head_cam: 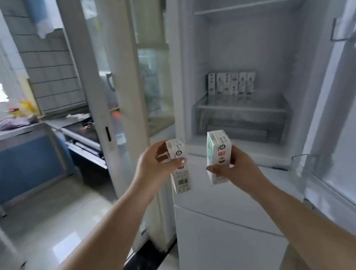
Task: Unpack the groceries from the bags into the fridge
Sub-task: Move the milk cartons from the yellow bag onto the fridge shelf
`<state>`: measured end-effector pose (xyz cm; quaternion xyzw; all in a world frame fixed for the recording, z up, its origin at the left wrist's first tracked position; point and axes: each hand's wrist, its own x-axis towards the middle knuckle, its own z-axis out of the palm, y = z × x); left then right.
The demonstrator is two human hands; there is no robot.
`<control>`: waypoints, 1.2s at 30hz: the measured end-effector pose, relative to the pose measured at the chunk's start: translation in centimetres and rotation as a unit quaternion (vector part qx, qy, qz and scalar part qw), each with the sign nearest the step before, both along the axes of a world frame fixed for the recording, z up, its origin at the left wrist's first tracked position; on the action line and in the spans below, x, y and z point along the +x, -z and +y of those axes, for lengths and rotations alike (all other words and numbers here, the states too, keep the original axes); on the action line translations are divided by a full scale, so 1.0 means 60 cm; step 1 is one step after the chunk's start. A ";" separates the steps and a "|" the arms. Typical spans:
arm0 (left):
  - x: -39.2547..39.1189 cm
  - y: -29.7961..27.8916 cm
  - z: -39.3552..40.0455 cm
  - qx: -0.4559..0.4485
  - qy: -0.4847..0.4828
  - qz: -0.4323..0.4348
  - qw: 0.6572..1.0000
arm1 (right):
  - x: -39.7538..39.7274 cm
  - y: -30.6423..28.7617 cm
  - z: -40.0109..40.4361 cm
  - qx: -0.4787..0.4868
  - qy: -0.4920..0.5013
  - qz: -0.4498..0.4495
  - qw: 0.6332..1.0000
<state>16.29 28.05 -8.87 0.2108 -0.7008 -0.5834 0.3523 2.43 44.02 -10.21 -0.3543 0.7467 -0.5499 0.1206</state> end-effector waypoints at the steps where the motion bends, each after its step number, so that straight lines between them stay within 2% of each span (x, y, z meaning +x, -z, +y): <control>1: -0.027 -0.009 -0.013 -0.005 0.018 0.002 1.000 | -0.018 -0.012 -0.003 -0.002 0.018 0.005 1.000; 7: -0.190 -0.066 -0.066 -0.039 0.103 0.025 0.994 | -0.135 -0.064 -0.037 -0.021 0.102 0.015 0.994; 14: -0.381 -0.127 -0.121 -0.104 0.148 0.047 0.982 | -0.300 -0.114 -0.100 -0.067 0.144 0.023 0.987; 21: -0.567 -0.177 -0.180 -0.087 0.170 0.060 0.980 | -0.452 -0.155 -0.163 -0.114 0.170 0.020 0.979; 24: -0.638 -0.183 -0.195 -0.057 0.208 0.044 0.976 | -0.503 -0.155 -0.176 -0.104 0.191 0.024 0.976; 36: -0.839 -0.155 -0.197 -0.078 0.326 0.021 0.942 | -0.626 -0.129 -0.172 -0.078 0.263 0.016 0.961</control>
